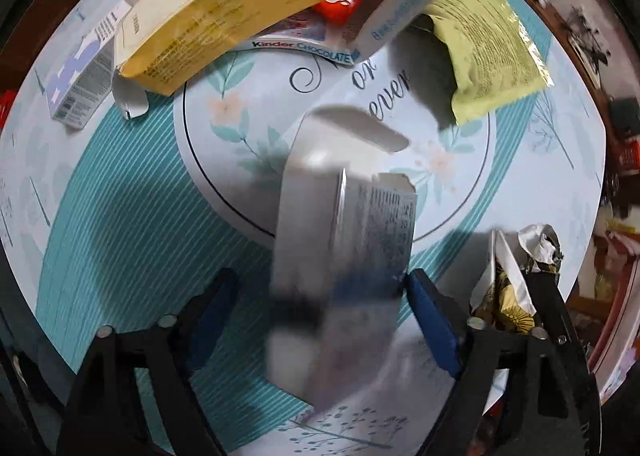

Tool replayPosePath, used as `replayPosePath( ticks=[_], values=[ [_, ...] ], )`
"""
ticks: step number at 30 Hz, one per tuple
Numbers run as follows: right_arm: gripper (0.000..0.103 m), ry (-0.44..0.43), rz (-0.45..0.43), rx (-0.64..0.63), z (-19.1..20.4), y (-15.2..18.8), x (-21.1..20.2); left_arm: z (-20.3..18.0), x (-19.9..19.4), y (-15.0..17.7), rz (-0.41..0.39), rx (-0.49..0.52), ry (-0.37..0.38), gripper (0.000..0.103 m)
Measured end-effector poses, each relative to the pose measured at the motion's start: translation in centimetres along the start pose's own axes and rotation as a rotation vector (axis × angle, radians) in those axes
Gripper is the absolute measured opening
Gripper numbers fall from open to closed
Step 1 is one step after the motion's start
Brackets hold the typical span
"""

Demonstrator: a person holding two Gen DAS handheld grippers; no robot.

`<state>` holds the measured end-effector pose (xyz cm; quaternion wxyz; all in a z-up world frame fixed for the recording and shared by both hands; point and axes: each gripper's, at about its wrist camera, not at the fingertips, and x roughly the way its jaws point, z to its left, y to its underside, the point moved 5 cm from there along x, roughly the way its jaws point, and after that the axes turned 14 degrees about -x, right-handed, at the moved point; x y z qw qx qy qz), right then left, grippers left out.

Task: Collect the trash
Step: 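Grasp the crumpled black-and-yellow foil wrapper with the right tool while the left grasps the silver box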

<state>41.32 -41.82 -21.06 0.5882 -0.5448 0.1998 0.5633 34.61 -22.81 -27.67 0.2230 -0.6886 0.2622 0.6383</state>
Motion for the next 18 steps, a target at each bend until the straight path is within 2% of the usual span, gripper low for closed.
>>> replayPosePath(
  ticks=[2,6,18],
  values=[
    [0.036,-0.005,0.003,-0.004,0.4,0.3,-0.1,0.1,-0.1,0.3,-0.014,0.021,-0.007,0.07],
    [0.036,-0.014,0.008,-0.008,1.4,1.2,-0.1,1.0,-0.7,0.4,-0.023,0.077,0.054,0.061],
    [0.036,-0.047,0.001,-0.008,6.6,4.4,-0.9,5.1,-5.6,1.7,-0.122,0.318,0.104,0.059]
  ],
)
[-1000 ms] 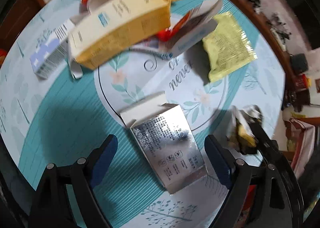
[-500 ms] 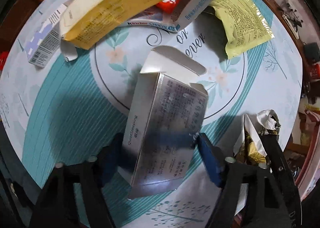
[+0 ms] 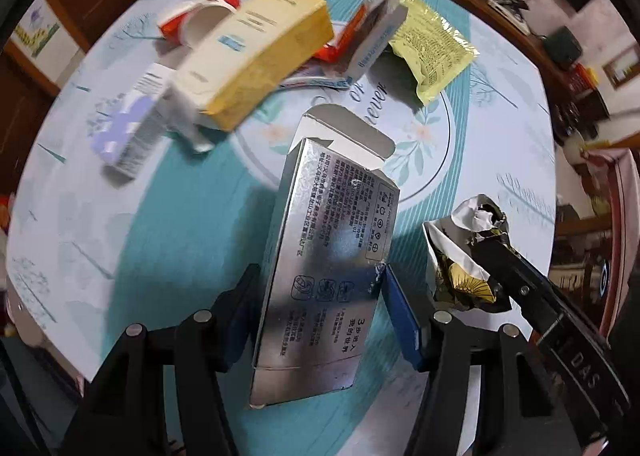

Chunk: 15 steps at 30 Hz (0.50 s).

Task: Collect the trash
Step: 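Grasp the crumpled black-and-yellow foil wrapper with the right tool while the left grasps the silver box, then carry both items down to the black bin and open both tools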

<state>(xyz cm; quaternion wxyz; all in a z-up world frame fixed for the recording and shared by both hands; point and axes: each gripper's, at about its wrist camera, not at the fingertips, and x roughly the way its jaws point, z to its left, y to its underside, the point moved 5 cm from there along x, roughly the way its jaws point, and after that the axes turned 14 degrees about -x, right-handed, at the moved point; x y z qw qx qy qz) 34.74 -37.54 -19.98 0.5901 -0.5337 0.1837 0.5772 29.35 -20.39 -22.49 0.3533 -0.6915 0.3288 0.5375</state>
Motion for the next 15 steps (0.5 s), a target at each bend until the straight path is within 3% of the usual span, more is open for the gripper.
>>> replayPosePath(
  ticks=[4,15],
  values=[
    [0.036,-0.006,-0.014,0.011,2.7,1.6,-1.0,3.0,-2.6,0.3,-0.02,0.071,0.02,0.059],
    [0.036,0.043,-0.152,0.111,15.5,9.5,-5.6,19.0,-11.7,3.4,-0.085,0.283,0.124,0.059]
  ],
)
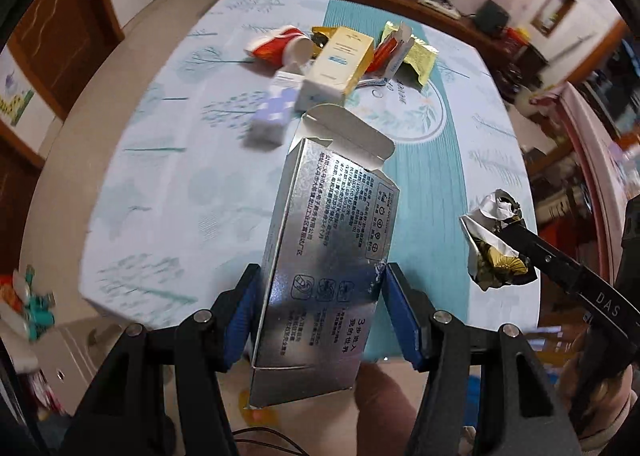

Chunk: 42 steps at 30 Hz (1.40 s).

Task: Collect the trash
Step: 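Carry both items down to the black bin and open both tools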

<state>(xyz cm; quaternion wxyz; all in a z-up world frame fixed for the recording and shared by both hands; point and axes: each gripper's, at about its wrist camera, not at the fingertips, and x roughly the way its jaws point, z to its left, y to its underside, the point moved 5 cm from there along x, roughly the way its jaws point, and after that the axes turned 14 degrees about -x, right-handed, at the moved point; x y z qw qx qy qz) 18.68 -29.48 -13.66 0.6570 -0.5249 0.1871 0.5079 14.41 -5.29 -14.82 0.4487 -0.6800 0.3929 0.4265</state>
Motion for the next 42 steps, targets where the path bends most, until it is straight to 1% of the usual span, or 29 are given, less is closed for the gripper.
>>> replayPosePath(
  ticks=[5,8,13,15,18,21,23,27,28,32,36,37,38,40,42],
  values=[
    [0.036,0.024,-0.061,0.093,6.2,5.8,-1.6,5.9,-3.1,3.6,0.002,0.072,0.03,0.059],
    [0.036,0.028,-0.068,0.124,9.7,9.1,-1.6,8.6,-4.2,5.9,0.01,0.113,0.035,0.059],
    [0.036,0.03,-0.004,0.124,13.9,13.7,-0.9,11.4,-4.2,10.1,0.081,0.145,0.053,0.059],
    [0.036,0.033,0.028,0.115,14.9,15.4,-0.5,12.1,-3.8,11.7,0.103,0.157,0.058,0.059],
    [0.036,0.033,0.081,0.132,15.4,17.9,0.9,12.9,-2.3,14.0,0.148,0.159,0.059,0.06],
    [0.036,0.037,0.139,0.16,15.1,20.8,3.2,13.8,0.8,16.5,0.207,0.151,0.042,0.06],
    [0.036,0.04,0.176,0.18,14.2,22.5,5.2,14.4,3.2,17.8,0.23,0.147,0.029,0.06],
    [0.036,0.058,0.227,0.201,11.7,25.6,9.8,15.5,8.8,19.7,0.253,0.135,0.002,0.06],
    [0.036,0.062,0.236,0.207,11.1,26.2,10.9,15.8,10.8,20.2,0.256,0.128,-0.008,0.06],
    [0.037,0.075,0.272,0.231,7.9,29.0,16.2,16.4,16.9,21.2,0.265,0.112,-0.017,0.061],
    [0.038,0.073,0.288,0.25,4.7,30.8,21.3,16.8,22.1,21.4,0.236,0.107,-0.027,0.066],
    [0.04,0.068,0.285,0.252,3.9,31.1,22.7,17.0,23.1,21.4,0.231,0.104,-0.03,0.067],
    [0.04,0.071,0.286,0.255,3.3,31.4,23.5,17.1,24.2,21.3,0.228,0.096,-0.033,0.07],
    [0.042,0.069,0.289,0.276,1.8,32.2,25.9,17.6,26.4,21.3,0.247,0.077,-0.038,0.072],
    [0.045,0.071,0.284,0.284,0.8,32.4,27.6,17.9,28.3,21.1,0.245,0.059,-0.04,0.085]
  ],
)
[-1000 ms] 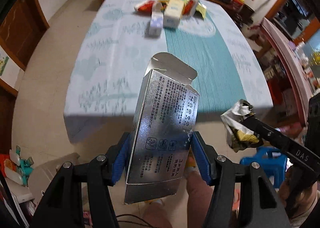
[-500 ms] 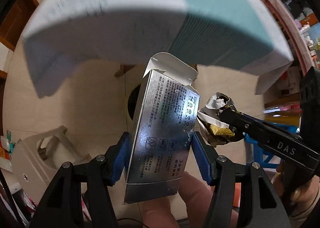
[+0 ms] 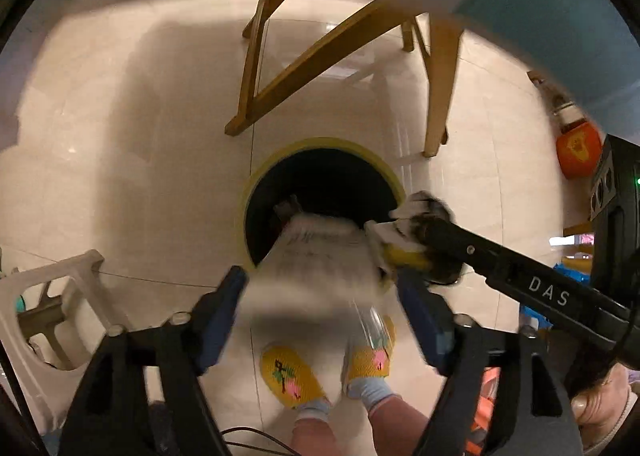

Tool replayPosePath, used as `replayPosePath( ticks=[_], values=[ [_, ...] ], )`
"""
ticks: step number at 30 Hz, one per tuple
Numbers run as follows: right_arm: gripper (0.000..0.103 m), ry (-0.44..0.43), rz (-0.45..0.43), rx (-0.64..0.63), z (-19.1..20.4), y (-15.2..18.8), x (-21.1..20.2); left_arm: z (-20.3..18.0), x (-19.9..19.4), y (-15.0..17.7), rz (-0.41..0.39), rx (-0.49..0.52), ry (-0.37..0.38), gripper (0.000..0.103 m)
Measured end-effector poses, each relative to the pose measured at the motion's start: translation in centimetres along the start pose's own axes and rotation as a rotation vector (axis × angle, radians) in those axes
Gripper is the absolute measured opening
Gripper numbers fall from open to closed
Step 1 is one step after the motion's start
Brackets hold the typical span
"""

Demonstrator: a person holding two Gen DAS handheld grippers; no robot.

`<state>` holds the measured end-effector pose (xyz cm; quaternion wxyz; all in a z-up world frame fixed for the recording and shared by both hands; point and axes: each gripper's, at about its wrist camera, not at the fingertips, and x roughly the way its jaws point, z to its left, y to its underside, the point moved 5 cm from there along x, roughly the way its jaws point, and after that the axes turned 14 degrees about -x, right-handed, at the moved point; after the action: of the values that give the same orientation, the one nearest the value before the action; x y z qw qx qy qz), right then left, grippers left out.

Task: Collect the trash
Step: 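Carry both items down to the black bin and open both tools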

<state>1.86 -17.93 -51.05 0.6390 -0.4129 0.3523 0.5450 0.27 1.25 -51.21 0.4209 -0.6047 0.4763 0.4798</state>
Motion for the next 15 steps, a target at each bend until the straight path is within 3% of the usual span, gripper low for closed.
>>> replayPosePath(
  ticks=[2,4,15],
  values=[
    [0.058,0.01,-0.019,-0.018,-0.5,-0.5,1.4,0.0,0.8,-0.3,-0.025,-0.014,-0.007,0.089],
    [0.063,0.034,-0.027,-0.042,-0.6,-0.9,2.0,0.4,1.4,-0.6,-0.037,-0.022,-0.014,0.09],
    [0.064,0.066,-0.027,-0.095,0.3,-0.7,2.2,1.2,-1.1,-1.3,-0.145,-0.018,-0.037,0.091]
  ],
)
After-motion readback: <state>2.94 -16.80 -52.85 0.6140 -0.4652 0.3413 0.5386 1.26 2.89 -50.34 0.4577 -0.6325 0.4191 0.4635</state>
